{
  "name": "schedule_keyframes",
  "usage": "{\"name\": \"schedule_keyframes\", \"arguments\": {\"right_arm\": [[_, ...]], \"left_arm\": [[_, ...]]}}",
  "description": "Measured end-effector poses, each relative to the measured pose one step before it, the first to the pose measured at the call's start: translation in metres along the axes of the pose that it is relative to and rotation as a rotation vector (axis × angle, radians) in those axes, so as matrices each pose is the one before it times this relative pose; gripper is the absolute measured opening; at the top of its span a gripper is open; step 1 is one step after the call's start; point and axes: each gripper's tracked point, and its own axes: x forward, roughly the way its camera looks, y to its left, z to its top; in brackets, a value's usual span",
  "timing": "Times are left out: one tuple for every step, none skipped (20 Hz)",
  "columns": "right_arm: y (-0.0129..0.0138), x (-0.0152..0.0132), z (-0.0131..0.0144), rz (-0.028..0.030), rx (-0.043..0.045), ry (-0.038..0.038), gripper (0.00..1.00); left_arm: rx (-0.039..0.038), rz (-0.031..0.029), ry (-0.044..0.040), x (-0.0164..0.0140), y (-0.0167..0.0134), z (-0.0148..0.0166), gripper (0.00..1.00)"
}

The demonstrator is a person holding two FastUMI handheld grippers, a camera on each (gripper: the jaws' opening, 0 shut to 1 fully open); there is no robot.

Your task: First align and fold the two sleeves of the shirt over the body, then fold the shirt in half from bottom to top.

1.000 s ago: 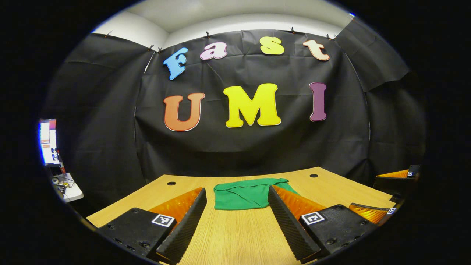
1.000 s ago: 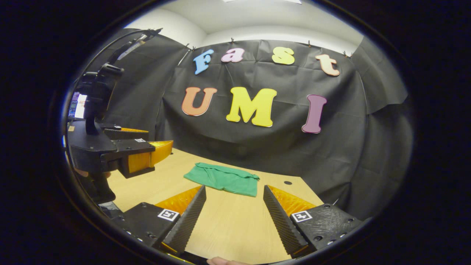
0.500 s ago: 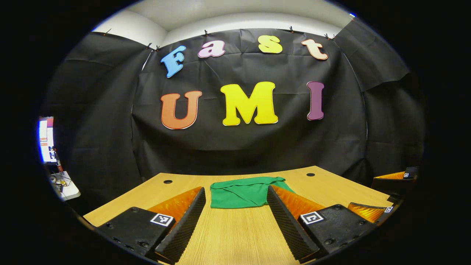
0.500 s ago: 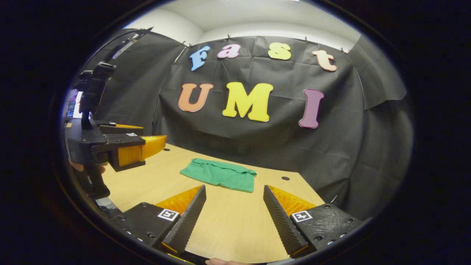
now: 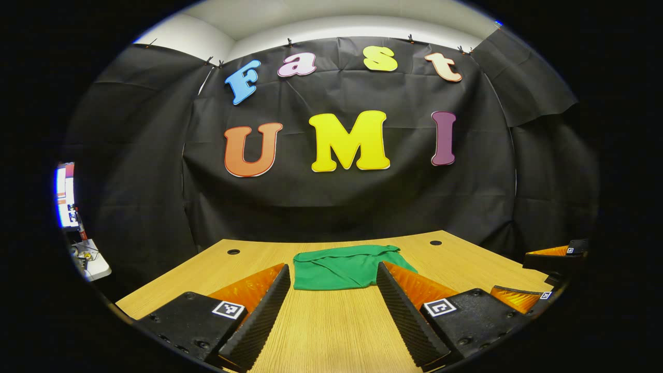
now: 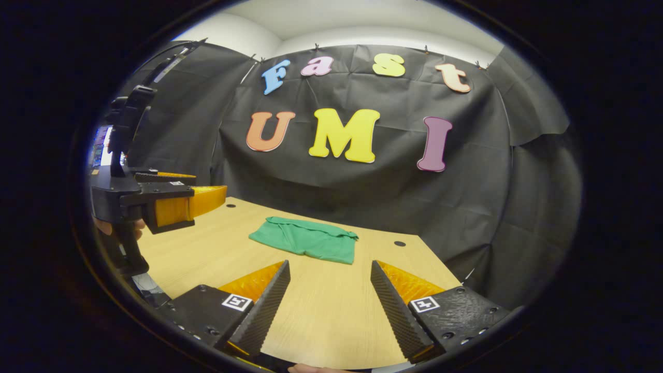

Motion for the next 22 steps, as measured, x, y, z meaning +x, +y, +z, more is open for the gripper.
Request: {"name": "schedule_keyframes", "arguments": {"right_arm": [[0.00073,-0.00022,-0.00108,0.00192,-0.00015,-0.00047,0.95],[0.00110,0.00037,-0.00136,0.00111,-0.00492,-0.00057,0.95],[0.00101,0.00091,-0.00046,0.00086,-0.00701,0.00389,0.95],[0.00015,0.00111,-0.00297,0.00180,-0.00150,0.00580,0.95],[0.00159,0.00019,-0.00175,0.00316,0.00550,0.00432,0.95],[0.00124,-0.00063,-0.00200,0.00443,0.00417,0.00382,0.96],[0.00028,0.00004,-0.00154,0.00285,-0.00094,0.00310,0.96],[-0.00106,-0.00010,-0.00209,-0.00156,-0.00418,0.00292,0.95],[-0.00120,0.00079,-0.00212,-0.00173,-0.00276,0.00395,0.95],[-0.00029,0.00126,-0.00242,0.00039,0.00193,0.00487,0.96],[-0.00043,0.00066,-0.00051,-0.00034,0.00740,0.00417,0.96],[-0.00038,0.00095,-0.00175,-0.00225,0.00796,0.00280,0.95],[-0.00147,0.00165,-0.00116,-0.00372,0.00674,0.00259,0.95],[-0.00049,0.00039,-0.00080,-0.00194,0.00444,0.00195,0.95],[-0.00118,0.00105,-0.00001,-0.00225,0.00146,0.00303,0.95],[-0.00072,0.00024,-0.00119,-0.00185,-0.00005,0.00201,0.96],[-0.00099,-0.00004,-0.00003,-0.00014,0.00002,-0.00023,0.96],[-0.00021,-0.00068,0.00047,0.00013,-0.00048,-0.00027,0.96],[0.00021,-0.00020,0.00063,-0.00002,-0.00060,-0.00112,0.95],[0.00116,0.00020,-0.00073,0.00205,-0.00250,-0.00078,0.96],[-0.00004,0.00001,-0.00050,0.00111,-0.00169,0.00008,0.96],[0.00004,0.00155,-0.00106,0.00122,-0.00070,0.00107,0.96]], "left_arm": [[0.01205,0.00667,-0.00624,-0.00064,0.00133,0.00223,1.00],[0.01197,0.00563,-0.00523,-0.00115,0.00072,0.00173,1.00],[0.00583,0.00263,-0.00266,0.00037,-0.00114,-0.00114,1.00],[0.00045,0.00016,-0.00213,-0.00052,-0.00114,-0.00064,1.00],[-0.00117,0.00233,-0.00142,-0.00024,0.00097,-0.00023,1.00],[-0.00111,0.00097,0.00061,0.00016,-0.00033,-0.00007,1.00],[0.00022,-0.00069,0.00053,-0.00058,-0.00112,-0.00008,1.00],[0.00123,0.00012,0.00189,0.00032,-0.00092,-0.00047,1.00],[-0.00060,-0.00093,0.00186,0.00155,-0.00001,0.00012,1.00],[-0.00204,-0.00275,0.00119,-0.00017,-0.00065,-0.00084,1.00],[-0.00161,-0.00343,0.00029,0.00010,-0.00158,0.00029,1.00],[0.00030,-0.00190,-0.00039,-0.00089,-0.00031,-0.00036,1.00],[0.00169,0.00032,-0.00083,-0.00059,0.00082,0.00034,1.00],[0.00203,0.00009,-0.00089,-0.00033,-0.00103,0.00003,1.00],[0.00047,0.00081,-0.00262,0.00178,-0.00033,0.00024,1.00],[0.00098,0.00001,0.00046,0.00047,-0.00041,-0.00048,1.00],[0.00017,0.00083,0.00071,0.00058,0.00058,0.00055,1.00],[-0.00036,-0.00020,0.00105,0.00019,-0.00035,-0.00050,1.00],[-0.00086,-0.00128,0.00055,-0.00058,-0.00092,-0.00017,1.00],[-0.00033,-0.00198,0.00043,-0.00025,-0.00065,-0.00011,1.00],[0.00022,-0.00103,0.00056,0.00004,-0.00013,-0.00065,1.00],[0.00132,-0.00071,0.00102,0.00020,-0.00069,-0.00063,1.00]]}}
